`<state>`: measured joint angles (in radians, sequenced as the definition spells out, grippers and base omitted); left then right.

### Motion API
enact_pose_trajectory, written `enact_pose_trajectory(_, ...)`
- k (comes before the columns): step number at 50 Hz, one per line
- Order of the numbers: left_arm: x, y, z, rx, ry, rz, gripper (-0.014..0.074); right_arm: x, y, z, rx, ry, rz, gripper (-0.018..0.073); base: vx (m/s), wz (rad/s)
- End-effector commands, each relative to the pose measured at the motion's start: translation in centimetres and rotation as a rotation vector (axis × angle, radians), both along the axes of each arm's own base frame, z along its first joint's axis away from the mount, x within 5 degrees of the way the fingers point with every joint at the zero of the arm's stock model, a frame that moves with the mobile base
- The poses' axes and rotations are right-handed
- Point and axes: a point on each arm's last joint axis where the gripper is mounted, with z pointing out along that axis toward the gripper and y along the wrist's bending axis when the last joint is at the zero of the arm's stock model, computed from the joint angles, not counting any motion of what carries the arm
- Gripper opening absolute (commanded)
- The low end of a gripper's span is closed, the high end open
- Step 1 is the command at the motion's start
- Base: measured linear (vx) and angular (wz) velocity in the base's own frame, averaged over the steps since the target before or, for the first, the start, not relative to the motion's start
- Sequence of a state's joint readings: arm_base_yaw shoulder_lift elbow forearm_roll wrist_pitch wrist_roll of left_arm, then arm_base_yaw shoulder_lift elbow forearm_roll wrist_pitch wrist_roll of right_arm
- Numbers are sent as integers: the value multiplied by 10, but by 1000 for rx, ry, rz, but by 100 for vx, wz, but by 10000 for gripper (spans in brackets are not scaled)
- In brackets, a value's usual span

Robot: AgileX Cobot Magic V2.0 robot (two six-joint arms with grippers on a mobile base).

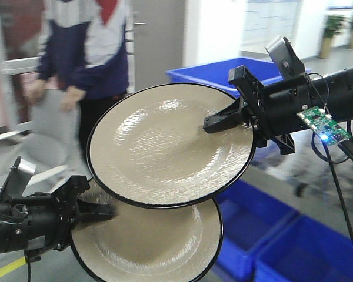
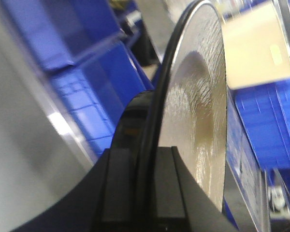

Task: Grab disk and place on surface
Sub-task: 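Hold both plates while the base drives to the steel table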

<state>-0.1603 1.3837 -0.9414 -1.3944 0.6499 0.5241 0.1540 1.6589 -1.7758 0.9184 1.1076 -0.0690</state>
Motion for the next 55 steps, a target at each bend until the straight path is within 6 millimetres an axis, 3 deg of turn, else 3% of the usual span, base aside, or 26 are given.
enact_pose_trajectory(1, -5, -4, 26, -121, -37, 6, 1, -14, -1, 38, 139, -102, -34, -8, 35, -83)
enact_pose_trajectory(29, -5, -4, 26, -121, -37, 8, 1, -14, -1, 38, 139, -102, -34, -8, 32, -78)
enact_pose_trajectory(55, -5, -4, 26, -121, -37, 8, 1, -14, -1, 38, 139, -102, -33, -8, 27, -52)
